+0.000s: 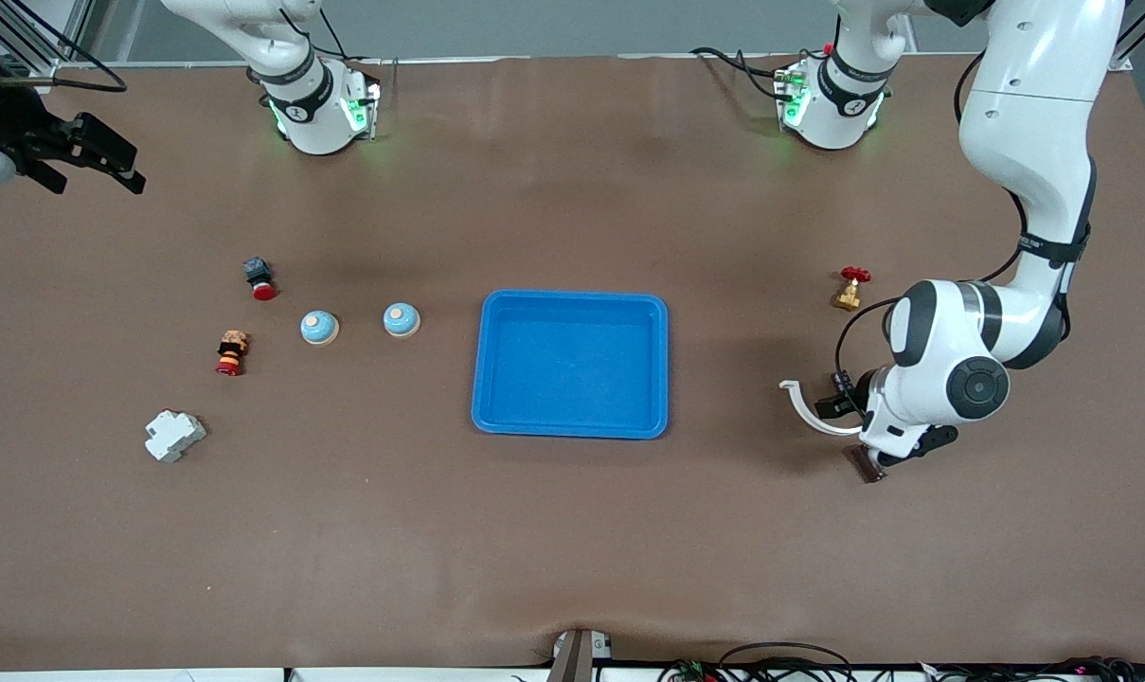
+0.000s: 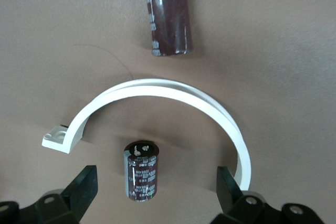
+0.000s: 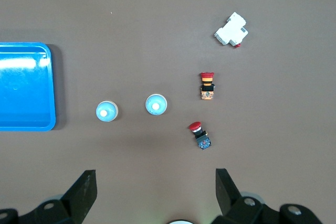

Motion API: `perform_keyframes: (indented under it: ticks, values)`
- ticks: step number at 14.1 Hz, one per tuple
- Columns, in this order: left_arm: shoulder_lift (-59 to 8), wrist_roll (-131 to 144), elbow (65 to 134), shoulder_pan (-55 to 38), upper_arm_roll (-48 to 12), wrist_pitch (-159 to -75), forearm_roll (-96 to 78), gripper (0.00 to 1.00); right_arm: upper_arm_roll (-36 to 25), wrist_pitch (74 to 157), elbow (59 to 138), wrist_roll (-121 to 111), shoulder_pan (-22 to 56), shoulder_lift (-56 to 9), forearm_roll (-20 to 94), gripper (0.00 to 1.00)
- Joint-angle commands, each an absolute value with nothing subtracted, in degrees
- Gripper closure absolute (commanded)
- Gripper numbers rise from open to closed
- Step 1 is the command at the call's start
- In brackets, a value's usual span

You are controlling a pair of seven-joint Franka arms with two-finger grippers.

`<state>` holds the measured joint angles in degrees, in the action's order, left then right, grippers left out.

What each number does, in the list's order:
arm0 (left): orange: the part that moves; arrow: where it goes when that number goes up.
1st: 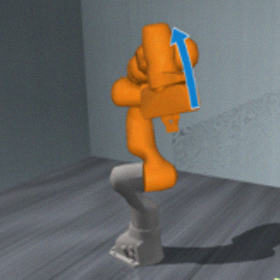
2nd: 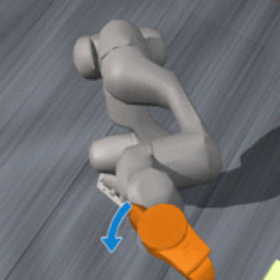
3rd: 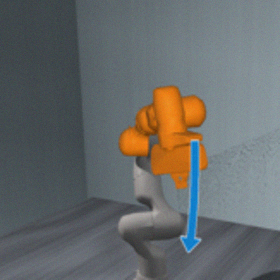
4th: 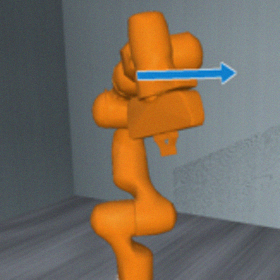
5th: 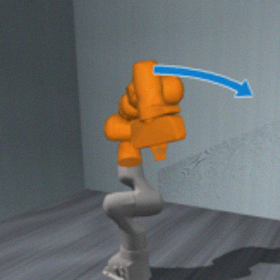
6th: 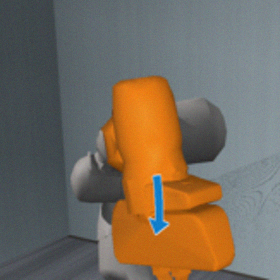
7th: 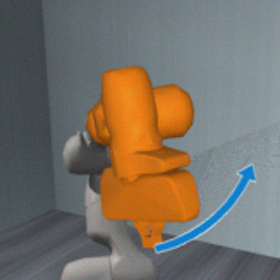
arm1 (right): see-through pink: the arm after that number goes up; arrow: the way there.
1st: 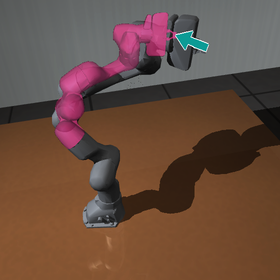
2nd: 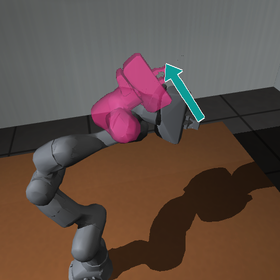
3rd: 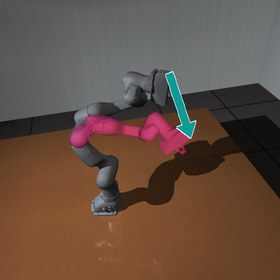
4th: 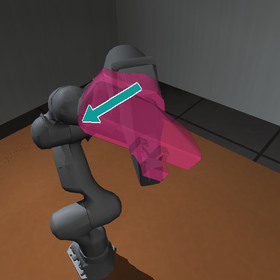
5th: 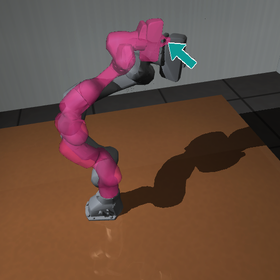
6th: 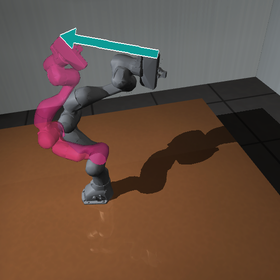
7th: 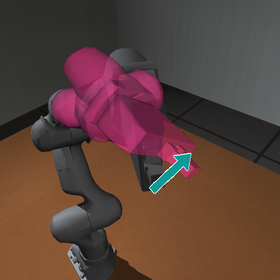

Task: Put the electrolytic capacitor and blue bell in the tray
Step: 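Lower the left gripper and grasp the capacitor inside the white clamp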

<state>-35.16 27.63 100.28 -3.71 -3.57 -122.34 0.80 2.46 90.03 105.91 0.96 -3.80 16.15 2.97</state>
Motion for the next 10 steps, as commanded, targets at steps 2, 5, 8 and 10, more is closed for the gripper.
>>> perform_keyframes:
  ticks: [2,5,8,10]
  values:
    - [-34.72,28.65,101.69,-3.87,-3.6,-122.52,0.44,0.0,2.64,89.91,106.79,0.61,-3.87,17.49,2.81,0.0]
    - [-34.89,28.65,102.3,-3.87,-3.6,-122.52,0.44,0.0,2.72,90.0,106.79,0.61,-3.87,17.4,2.81,0.0]
    - [-35.24,28.83,102.3,-3.96,-3.6,-122.52,0.44,0.0,2.72,90.09,106.79,0.62,-3.87,17.4,2.99,0.0]
    - [-35.51,29.0,102.39,-4.04,-3.6,-122.52,0.44,0.0,2.72,90.0,106.79,0.62,-3.95,17.49,2.99,0.0]
